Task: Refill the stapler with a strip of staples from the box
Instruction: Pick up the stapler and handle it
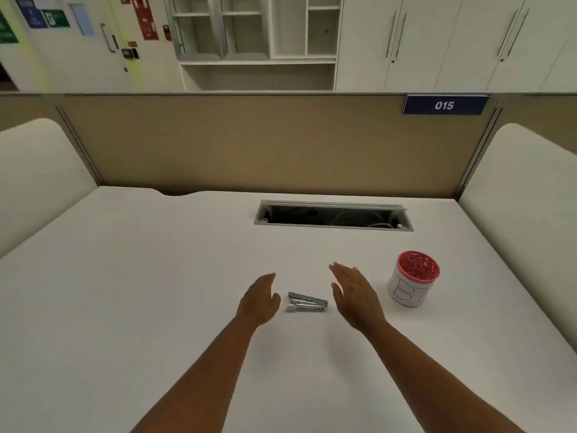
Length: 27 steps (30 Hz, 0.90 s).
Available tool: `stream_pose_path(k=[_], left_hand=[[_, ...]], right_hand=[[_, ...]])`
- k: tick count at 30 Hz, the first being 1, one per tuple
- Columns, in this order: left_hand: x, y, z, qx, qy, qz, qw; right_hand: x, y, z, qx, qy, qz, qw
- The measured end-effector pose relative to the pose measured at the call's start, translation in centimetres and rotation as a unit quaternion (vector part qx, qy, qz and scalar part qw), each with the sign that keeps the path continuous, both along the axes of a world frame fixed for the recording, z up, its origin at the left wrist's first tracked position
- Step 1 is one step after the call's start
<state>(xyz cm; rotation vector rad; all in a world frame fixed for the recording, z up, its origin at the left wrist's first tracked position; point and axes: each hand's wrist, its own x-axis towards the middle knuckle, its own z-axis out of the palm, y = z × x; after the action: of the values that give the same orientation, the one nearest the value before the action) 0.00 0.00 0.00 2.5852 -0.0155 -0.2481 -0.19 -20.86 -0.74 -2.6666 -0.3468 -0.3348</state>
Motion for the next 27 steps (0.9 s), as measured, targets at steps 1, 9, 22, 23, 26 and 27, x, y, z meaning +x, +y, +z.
stream_pose_path(k=[1, 9, 22, 23, 26, 27], left_hand=[[0.1, -0.1, -0.6, -0.015, 0.008, 0.012, 1.0], [0.9, -1.2, -3.3, -0.135, 0.093, 0.121, 0.979], [2.2, -0.6, -3.3, -0.316, 0.145, 0.177, 0.921], [2.2, -0.3, -3.5, -0.316, 0.13, 0.137, 0.93], [2.1, 0.1, -3.1, -0.337, 0.082, 0.052, 0.936], [2.2, 0.0, -2.9, -0.347, 0.065, 0.042, 0.935]], right_hand=[[0.1, 0.0, -0.6, -0.005, 0.03, 0.001, 1.0], [1.1, 1.4, -3.5, -0.059, 0.178, 0.047, 0.981], [2.9, 3.6, -5.3, -0.06, 0.16, 0.056, 0.984], [2.8, 3.5, -5.0, -0.031, 0.157, 0.049, 0.986], [2.4, 3.2, -3.3, 0.049, 0.141, 0.061, 0.987], [2.2, 3.0, -2.7, 0.066, 0.133, 0.079, 0.986]])
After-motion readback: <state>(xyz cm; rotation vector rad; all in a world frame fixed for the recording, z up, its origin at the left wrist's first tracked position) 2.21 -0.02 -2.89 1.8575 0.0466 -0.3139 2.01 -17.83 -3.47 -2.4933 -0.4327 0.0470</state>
